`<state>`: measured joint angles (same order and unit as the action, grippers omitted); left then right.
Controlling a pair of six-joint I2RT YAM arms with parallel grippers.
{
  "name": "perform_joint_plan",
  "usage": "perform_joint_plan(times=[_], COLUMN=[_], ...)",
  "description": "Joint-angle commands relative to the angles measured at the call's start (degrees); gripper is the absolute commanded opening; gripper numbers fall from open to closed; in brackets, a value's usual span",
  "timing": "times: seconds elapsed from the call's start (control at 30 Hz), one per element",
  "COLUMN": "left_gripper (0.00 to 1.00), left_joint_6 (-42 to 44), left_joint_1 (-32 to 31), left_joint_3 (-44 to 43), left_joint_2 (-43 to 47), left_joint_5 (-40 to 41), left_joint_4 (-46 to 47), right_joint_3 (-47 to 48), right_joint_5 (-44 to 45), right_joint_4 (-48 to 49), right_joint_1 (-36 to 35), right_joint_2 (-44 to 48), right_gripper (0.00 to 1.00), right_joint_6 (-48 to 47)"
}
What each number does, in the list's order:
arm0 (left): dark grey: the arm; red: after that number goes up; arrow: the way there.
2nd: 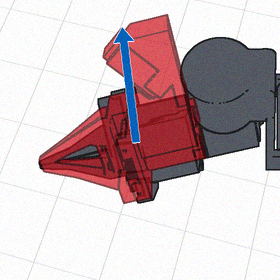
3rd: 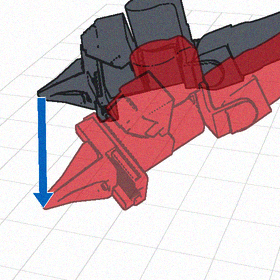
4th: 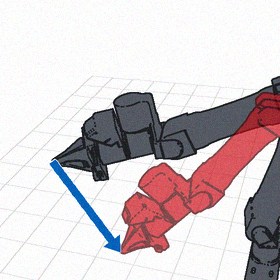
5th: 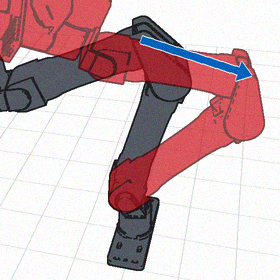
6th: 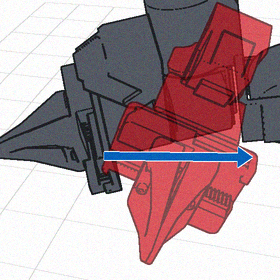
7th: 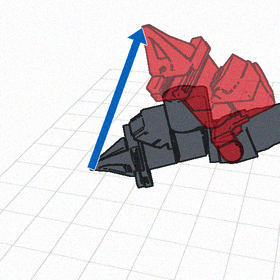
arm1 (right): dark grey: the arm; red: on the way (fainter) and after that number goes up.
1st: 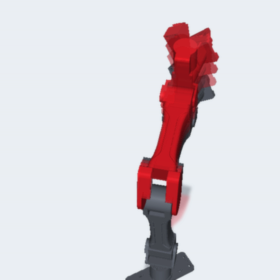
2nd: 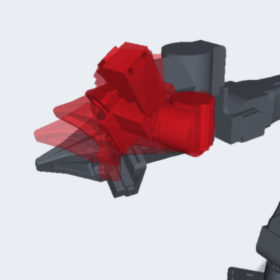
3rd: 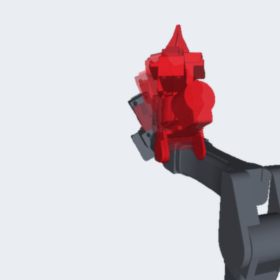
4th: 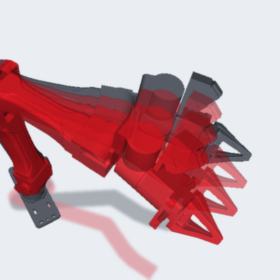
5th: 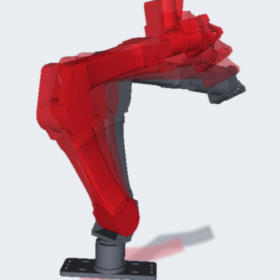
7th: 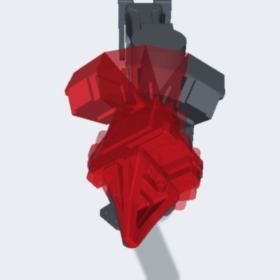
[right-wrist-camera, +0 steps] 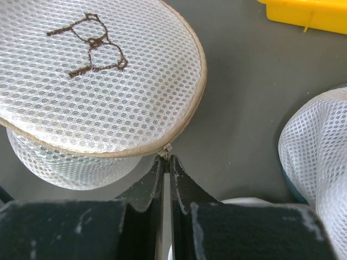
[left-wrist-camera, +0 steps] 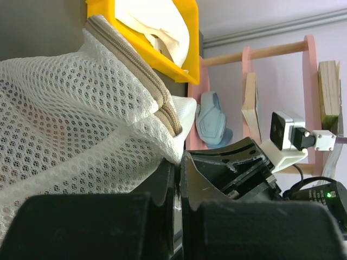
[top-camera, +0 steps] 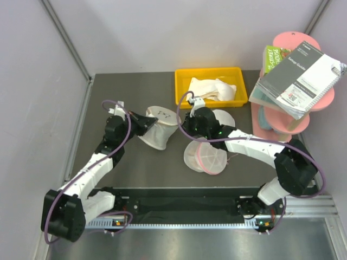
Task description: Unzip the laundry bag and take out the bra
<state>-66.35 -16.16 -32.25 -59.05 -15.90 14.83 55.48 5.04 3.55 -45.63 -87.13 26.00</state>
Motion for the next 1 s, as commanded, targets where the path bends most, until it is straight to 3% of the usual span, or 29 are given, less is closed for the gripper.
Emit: perform_joint_plan(times=[0.0, 0.3, 0.47, 0.5, 0.53, 0.6, 0.63, 0.67, 0.77, 0.97], left_gripper=[0.00, 0.00, 0.00, 0.03, 0.21, 0.43, 0.63, 0.69, 0.83, 0.88], left_joint_6=[3.15, 14.39, 22.22, 23.01, 24.50, 25.91, 27.48, 28.20, 30.39, 30.75], left_joint_1=[1.22, 1.75, 2.89, 3.07, 3.42, 3.51, 3.51, 3.51, 3.51, 3.42], left_joint_3=[-2.81, -10.72, -16.60, -17.14, -17.32, -17.50, -17.50, -17.32, -16.45, -12.94], left_joint_2=[-1.59, -12.84, -18.20, -18.38, -18.30, -16.90, -15.32, -14.35, -9.78, 2.43], left_joint_5=[-2.55, -7.83, -8.09, -7.75, -6.52, -4.50, -2.14, -0.90, 3.94, 11.67], left_joint_4=[1.61, -0.24, -4.98, -5.86, -7.52, -9.72, -10.95, -14.18, -20.60, -29.50], right_joint_3=[-0.82, 0.50, 3.31, 3.58, 3.67, 4.02, 4.28, 4.89, 6.12, 8.84], right_joint_5=[1.03, 2.08, 7.70, 8.05, 8.93, 9.46, 9.38, 9.20, 7.45, 3.67], right_joint_4=[0.58, -3.37, -9.26, -9.44, -9.53, -9.09, -8.74, -8.56, -6.72, -1.27], right_joint_1=[1.15, -0.24, -4.20, -5.43, -6.13, -7.89, -8.51, -8.95, -10.71, -13.35], right_joint_2=[3.28, 7.41, 8.29, 8.29, 8.29, 7.42, 6.81, 6.10, 2.59, -1.97], right_gripper=[0.00, 0.00, 0.00, 0.00, 0.00, 0.00, 0.00, 0.00, 0.00, 0.00], right_joint_6=[-1.48, -5.25, -7.45, -7.37, -7.28, -6.75, -6.58, -5.97, -4.30, -2.01])
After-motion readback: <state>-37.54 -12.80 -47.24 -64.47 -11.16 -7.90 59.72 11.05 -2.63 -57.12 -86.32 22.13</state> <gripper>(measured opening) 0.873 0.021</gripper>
